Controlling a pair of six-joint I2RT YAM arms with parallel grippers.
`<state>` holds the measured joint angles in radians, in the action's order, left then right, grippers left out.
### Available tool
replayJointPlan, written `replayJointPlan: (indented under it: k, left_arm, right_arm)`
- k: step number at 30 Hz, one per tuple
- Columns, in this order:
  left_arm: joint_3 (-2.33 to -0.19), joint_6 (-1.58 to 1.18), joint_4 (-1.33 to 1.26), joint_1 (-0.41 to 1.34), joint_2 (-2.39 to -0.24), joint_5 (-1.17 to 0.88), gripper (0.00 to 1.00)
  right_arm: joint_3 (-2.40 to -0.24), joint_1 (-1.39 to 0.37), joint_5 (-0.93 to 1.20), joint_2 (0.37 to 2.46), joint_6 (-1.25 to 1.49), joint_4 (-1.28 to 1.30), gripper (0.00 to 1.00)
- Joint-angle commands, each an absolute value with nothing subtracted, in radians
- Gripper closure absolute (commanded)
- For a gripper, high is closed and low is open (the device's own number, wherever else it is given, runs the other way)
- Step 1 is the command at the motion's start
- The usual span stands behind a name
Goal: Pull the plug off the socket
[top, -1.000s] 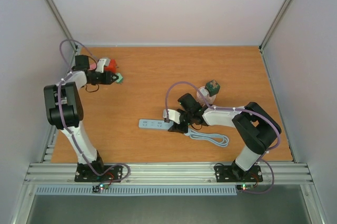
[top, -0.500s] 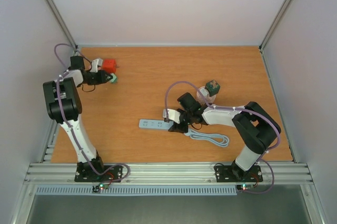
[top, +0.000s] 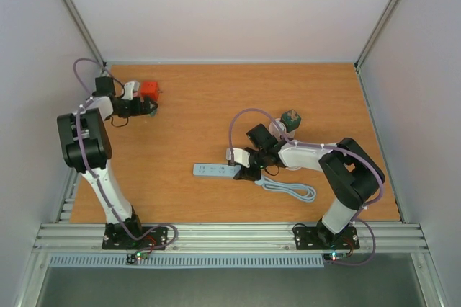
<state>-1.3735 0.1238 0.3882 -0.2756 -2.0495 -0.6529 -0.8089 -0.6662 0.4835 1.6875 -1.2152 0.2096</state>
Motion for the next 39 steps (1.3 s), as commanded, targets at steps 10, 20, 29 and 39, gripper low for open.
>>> replayJointPlan:
  k: [10, 20, 29, 39]
  left_arm:
    - [-1.273, 0.485, 0.491, -0.211, -1.797, -0.637, 0.00]
    - [-1.177, 0.771, 0.661, -0.058, -1.698, -0.686, 0.07]
    - [-1.150, 0.823, 0.696, -0.009, -1.687, -0.696, 0.18]
    - [-1.131, 0.895, 0.739, -0.005, -1.689, -0.705, 0.32]
  right_arm:
    - [-0.841, -0.650, 0.513, 1.609, -1.214, 0.356, 0.34]
    - [-0.827, -0.568, 0.461, 1.507, -1.251, 0.545, 0.33]
    - [-0.700, -0.515, 0.363, 1.444, -1.349, 0.638, 0.42]
    - [-0.631, -0.294, 0.281, 1.377, -1.592, 0.732, 0.65]
